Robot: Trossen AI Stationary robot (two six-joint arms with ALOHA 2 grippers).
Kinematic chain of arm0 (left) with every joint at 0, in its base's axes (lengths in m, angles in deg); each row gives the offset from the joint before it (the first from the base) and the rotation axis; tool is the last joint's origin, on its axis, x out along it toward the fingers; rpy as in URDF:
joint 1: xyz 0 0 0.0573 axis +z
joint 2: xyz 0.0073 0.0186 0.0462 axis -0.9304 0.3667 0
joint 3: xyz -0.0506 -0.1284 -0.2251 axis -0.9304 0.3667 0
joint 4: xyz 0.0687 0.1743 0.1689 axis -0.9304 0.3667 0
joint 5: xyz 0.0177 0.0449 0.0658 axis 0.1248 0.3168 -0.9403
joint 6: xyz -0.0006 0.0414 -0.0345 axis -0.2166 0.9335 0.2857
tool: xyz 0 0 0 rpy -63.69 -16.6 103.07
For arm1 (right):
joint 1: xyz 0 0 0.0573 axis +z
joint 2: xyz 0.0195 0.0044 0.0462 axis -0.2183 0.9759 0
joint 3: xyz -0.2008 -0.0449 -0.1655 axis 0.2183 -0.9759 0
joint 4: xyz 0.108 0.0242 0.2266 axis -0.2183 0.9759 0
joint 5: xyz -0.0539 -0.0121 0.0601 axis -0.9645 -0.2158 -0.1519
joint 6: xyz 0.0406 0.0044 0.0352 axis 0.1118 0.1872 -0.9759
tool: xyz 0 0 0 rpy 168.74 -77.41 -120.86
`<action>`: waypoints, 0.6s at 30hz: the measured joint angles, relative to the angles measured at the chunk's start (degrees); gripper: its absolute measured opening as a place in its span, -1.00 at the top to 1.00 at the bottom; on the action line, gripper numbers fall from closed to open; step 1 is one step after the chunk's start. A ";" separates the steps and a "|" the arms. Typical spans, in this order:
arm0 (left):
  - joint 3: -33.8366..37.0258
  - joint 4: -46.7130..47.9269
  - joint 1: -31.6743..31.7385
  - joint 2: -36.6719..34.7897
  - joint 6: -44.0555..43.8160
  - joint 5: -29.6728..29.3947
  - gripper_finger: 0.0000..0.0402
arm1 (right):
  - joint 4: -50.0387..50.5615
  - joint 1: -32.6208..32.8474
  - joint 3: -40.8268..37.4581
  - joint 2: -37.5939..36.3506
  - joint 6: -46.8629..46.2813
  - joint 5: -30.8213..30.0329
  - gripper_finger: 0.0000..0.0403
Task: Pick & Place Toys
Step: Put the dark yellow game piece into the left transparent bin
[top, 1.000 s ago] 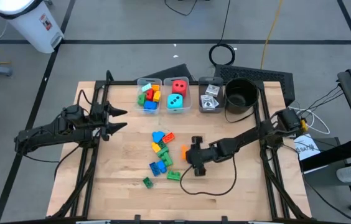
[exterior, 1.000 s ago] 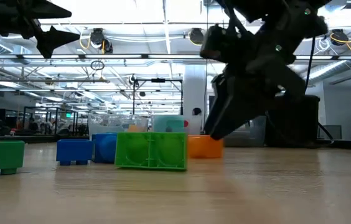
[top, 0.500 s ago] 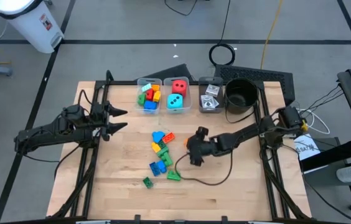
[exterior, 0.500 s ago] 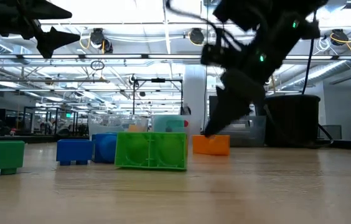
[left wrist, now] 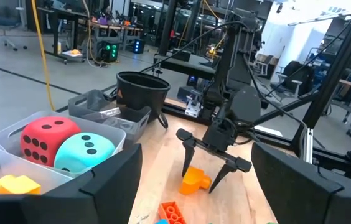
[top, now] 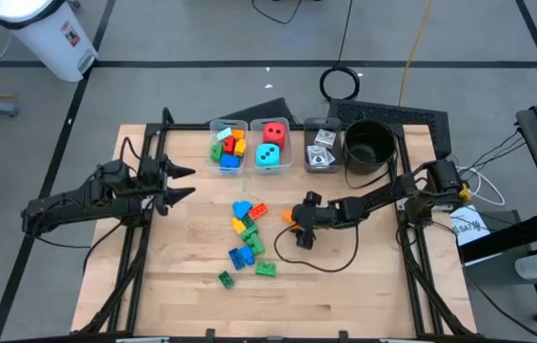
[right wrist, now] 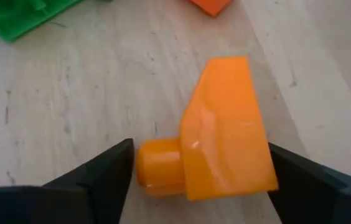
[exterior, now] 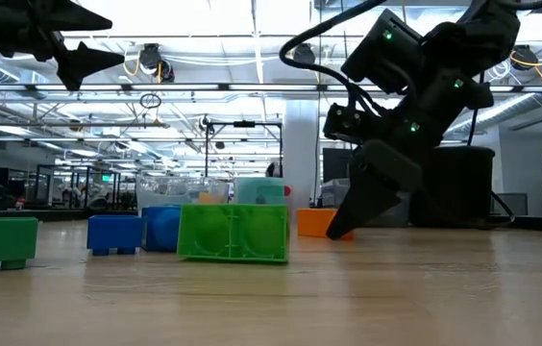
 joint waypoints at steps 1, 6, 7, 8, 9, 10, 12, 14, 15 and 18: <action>0.00 0.01 0.00 0.00 -0.44 0.02 -0.53 | -0.56 0.00 -0.38 -0.02 0.42 0.10 -0.46; 0.00 0.10 -0.07 0.26 -6.84 -0.05 -0.53 | -0.88 0.01 -0.54 -0.06 2.18 0.08 -0.19; 0.00 0.10 -0.07 0.53 -7.51 -0.31 -0.53 | -0.88 0.01 -0.54 -0.07 2.74 0.08 -0.18; 0.00 0.20 -0.07 0.91 -7.91 -0.69 -0.53 | -0.88 0.01 -0.54 -0.06 3.37 0.08 -0.18; 0.01 0.14 -0.07 1.53 -8.26 -0.96 -0.53 | -0.88 0.02 -0.54 -0.06 3.88 0.03 -0.18; 0.21 -0.29 -0.07 2.30 -9.24 -1.01 -0.53 | -0.88 0.02 -0.54 -0.09 4.40 -0.05 -0.18; 1.34 -1.65 -0.07 4.36 -11.18 -1.03 -0.53 | -0.34 0.10 -0.55 -0.98 5.19 0.01 -0.18; 3.45 -5.51 -0.09 6.75 -12.61 -1.02 -0.53 | 0.36 0.39 -0.67 -2.13 5.77 -0.12 -0.18; 4.73 -8.46 -0.08 8.11 -13.63 -1.01 -0.53 | 0.11 0.60 -0.56 -2.80 6.38 -0.14 -0.18; 9.26 -20.10 -0.21 13.61 -16.75 -0.97 -0.53 | -0.46 2.10 -0.51 -6.13 8.49 -0.60 -0.18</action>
